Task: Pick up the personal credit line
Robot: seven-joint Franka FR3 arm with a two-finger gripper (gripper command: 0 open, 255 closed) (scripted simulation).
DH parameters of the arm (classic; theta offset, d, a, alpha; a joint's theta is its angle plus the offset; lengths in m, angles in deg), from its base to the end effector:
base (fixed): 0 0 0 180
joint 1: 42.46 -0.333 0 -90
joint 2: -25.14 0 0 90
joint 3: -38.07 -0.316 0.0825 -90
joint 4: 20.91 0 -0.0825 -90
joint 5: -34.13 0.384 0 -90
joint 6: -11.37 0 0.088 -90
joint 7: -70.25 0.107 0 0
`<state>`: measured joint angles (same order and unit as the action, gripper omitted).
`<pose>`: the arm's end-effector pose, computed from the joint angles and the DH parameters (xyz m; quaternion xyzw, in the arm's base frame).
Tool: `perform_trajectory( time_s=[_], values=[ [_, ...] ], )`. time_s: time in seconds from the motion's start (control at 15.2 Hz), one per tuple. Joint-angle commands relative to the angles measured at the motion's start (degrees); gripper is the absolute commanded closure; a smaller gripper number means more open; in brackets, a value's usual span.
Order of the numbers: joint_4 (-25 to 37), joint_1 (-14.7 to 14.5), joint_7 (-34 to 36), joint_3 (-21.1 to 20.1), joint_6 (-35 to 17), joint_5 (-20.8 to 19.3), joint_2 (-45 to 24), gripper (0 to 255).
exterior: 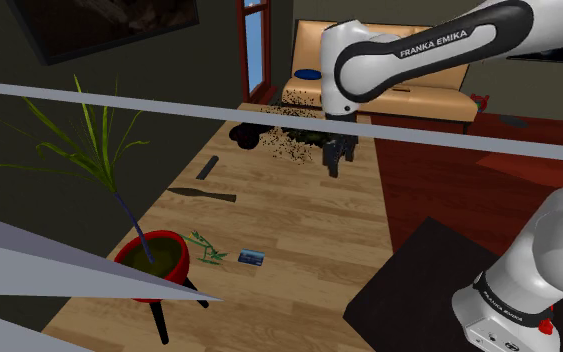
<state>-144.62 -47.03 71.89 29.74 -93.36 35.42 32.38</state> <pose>0.4741 0.1118 0.4362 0.9904 0.0921 -0.1022 0.0115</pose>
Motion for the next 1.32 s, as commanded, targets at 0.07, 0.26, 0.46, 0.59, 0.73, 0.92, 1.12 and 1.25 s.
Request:
perform_trajectory(
  time_s=[0.07,0.26,0.46,0.59,0.73,0.92,1.12,1.25],
  values=[
    [4.5,-1.1,0.7,-1.4,-0.7,-1.4,-7.4,0],
    [9.3,-2.4,1.3,-2.5,-0.7,-3.1,-14.7,0],
    [14.7,-3.9,1.8,-3.3,-0.2,-5.0,-22.0,0],
    [18.6,-5.0,2.1,-3.7,0.4,-6.2,-26.9,0],
    [22.7,-6.3,2.3,-4.0,1.3,-7.5,-31.8,0],
    [29.5,-8.4,2.4,-4.2,3.0,-9.2,-39.2,0],
    [37.0,-10.7,2.1,-4.3,5.3,-10.8,-46.9,0],
    [42.6,-12.3,1.7,-4.2,7.2,-11.7,-52.1,0]
  ],
)
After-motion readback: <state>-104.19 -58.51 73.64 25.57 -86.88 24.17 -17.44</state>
